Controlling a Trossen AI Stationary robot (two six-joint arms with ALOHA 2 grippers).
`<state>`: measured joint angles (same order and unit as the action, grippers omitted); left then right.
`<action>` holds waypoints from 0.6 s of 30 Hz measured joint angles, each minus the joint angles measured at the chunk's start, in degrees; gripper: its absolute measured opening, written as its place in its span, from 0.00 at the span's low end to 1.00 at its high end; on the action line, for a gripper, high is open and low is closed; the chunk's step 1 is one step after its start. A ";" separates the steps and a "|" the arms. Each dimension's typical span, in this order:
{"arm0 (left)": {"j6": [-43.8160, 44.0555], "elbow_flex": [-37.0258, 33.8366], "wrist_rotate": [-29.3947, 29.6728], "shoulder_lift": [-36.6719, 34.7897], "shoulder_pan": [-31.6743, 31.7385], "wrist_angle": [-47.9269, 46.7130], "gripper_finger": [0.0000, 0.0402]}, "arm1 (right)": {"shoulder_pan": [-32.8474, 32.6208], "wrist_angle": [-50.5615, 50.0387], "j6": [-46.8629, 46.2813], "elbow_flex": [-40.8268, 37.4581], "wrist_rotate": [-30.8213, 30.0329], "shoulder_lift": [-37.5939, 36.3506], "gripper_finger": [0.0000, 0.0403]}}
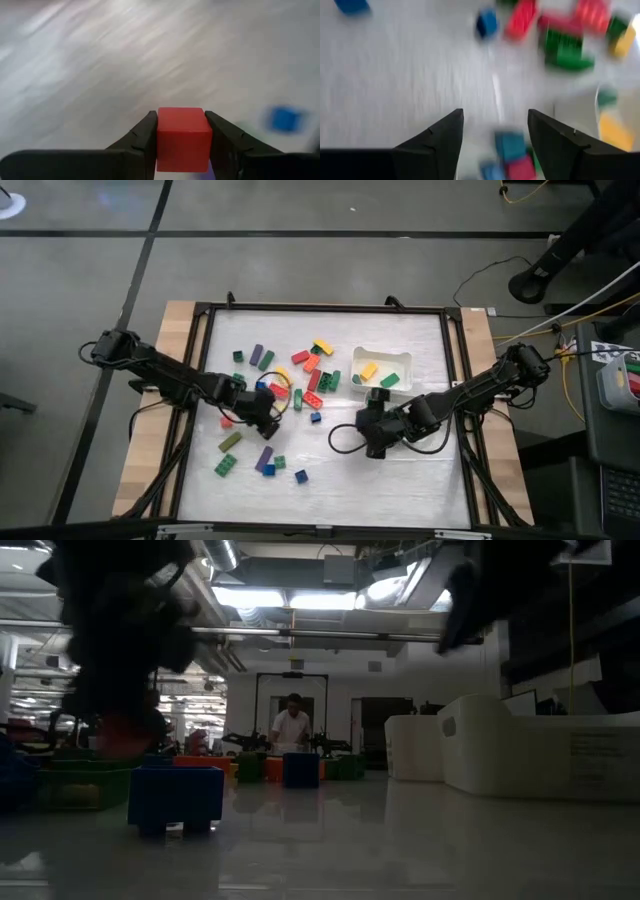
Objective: Sort blocks by size
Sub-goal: Put the red cube block into the bottom white bin
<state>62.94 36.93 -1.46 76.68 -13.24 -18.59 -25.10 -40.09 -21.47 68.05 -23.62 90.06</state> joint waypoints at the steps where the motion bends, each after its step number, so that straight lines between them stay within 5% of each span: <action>1: -0.51 0.00 -0.01 -0.08 0.39 4.34 0.29 | 0.00 2.60 1.93 0.00 -0.92 0.00 0.55; 11: -12.55 0.01 0.18 -0.08 3.51 44.53 0.31 | 0.00 25.66 26.62 0.00 -8.63 0.00 0.55; 18: -17.11 0.04 0.47 -0.08 4.83 56.53 0.32 | 0.40 41.14 42.50 0.00 -9.92 0.20 0.55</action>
<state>45.83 36.97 -0.99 76.60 -8.40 37.94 -24.71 1.05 21.04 68.05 -33.55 90.26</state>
